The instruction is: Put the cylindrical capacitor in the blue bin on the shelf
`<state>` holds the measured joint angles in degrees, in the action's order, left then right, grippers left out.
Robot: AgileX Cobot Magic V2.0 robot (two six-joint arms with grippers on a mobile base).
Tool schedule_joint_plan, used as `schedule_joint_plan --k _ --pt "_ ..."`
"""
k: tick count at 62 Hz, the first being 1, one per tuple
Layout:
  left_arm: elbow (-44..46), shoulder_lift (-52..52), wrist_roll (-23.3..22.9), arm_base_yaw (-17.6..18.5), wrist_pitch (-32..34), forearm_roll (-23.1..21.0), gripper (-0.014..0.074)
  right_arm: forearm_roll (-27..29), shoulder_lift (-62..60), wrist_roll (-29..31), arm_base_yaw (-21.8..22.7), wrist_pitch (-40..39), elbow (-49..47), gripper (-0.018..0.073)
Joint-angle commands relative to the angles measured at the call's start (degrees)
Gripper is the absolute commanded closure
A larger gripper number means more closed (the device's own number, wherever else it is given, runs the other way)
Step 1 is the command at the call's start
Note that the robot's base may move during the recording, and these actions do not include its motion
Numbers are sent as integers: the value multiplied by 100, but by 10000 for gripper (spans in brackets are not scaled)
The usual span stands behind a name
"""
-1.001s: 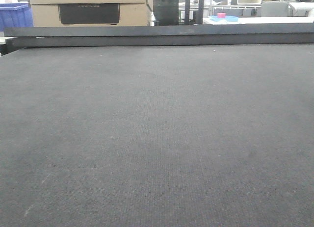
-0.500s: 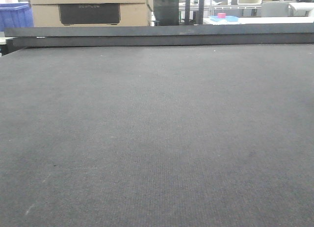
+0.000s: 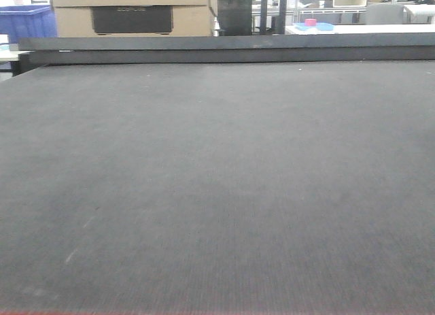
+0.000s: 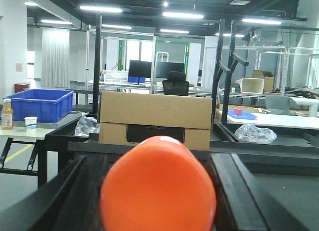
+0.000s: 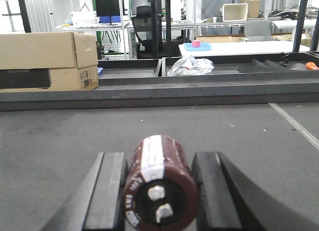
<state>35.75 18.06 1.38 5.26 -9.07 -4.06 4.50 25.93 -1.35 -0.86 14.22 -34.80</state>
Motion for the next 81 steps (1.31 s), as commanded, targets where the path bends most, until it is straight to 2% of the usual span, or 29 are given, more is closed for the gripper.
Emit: schedule_joint_plan --k 1,81 --pt "9 -19 2 42 107 10 707 -10 -33 39 19 -135 9 722" --pt "9 -19 2 30 106 10 707 -10 -33 39 19 -135 9 722"
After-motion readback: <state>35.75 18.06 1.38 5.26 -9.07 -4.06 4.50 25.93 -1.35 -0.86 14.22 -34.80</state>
